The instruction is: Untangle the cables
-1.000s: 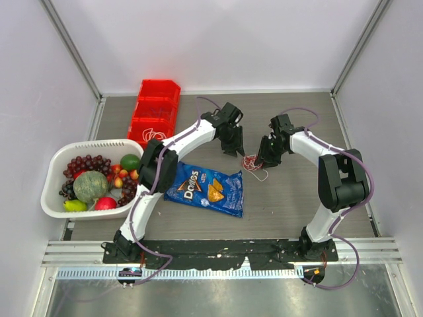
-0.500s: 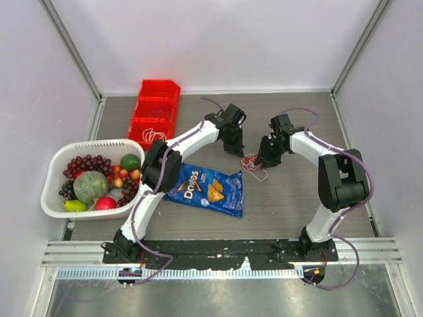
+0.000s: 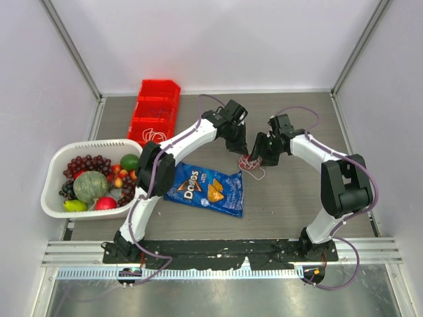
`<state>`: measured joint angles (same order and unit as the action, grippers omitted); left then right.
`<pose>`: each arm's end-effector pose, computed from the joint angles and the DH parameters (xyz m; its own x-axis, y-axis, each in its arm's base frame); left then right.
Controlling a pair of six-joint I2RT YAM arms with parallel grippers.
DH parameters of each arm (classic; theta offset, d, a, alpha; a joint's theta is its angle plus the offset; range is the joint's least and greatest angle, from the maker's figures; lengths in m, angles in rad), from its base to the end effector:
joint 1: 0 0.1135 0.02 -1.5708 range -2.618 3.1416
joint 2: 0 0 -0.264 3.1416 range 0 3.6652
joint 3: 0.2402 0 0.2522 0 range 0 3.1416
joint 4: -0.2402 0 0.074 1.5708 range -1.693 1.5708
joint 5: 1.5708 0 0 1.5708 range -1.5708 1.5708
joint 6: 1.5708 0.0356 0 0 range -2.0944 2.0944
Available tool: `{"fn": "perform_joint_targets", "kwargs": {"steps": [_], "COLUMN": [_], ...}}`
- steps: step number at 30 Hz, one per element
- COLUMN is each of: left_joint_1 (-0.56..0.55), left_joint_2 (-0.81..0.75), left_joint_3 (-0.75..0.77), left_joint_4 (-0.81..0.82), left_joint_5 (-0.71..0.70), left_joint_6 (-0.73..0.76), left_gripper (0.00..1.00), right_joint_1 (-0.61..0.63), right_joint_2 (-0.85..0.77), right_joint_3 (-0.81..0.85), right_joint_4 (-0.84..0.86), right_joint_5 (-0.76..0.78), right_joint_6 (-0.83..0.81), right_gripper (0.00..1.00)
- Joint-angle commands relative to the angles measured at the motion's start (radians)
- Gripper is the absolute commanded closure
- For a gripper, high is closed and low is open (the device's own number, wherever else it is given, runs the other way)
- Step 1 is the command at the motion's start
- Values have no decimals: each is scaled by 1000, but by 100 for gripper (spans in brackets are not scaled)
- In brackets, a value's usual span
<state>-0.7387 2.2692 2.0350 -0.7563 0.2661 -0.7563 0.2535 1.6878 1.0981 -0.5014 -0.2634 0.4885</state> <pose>0.3644 -0.3445 0.2266 -0.9687 -0.0133 -0.2479 0.1258 0.8347 -0.5362 0.3247 0.0937 0.1932 -0.9266 0.2280 -0.2991 0.0865 0.9031 0.4205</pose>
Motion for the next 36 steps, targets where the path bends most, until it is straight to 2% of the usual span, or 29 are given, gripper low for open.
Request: {"fn": "perform_joint_targets", "kwargs": {"steps": [1, 11, 19, 24, 27, 31, 36], "left_joint_1": [-5, -5, 5, 28, 38, 50, 50], "left_joint_2": [-100, -218, -231, -221, -231, -247, -247], "left_joint_3": [-18, -81, -35, -44, -76, -105, -99], "left_joint_4": [35, 110, 86, 74, 115, 164, 176], "left_joint_5": [68, 133, 125, 140, 174, 214, 252], "left_joint_6": [-32, -94, -101, -109, -118, -143, -150], "left_gripper": [100, 100, 100, 100, 100, 100, 100], "right_joint_1": [6, 4, -16, -106, -200, -206, -204], "right_joint_2": [-43, 3, -105, -241, -322, -338, -384], "right_joint_3": [-33, -27, -102, -184, -263, -326, -362], "right_joint_4": [104, 176, 169, 172, 336, 452, 595], "right_joint_5": [-17, -74, -99, -181, -350, -459, -505], "right_joint_6": [45, 107, 128, 173, 223, 263, 318], "right_gripper": [40, 41, 40, 41, 41, 40, 39]}}
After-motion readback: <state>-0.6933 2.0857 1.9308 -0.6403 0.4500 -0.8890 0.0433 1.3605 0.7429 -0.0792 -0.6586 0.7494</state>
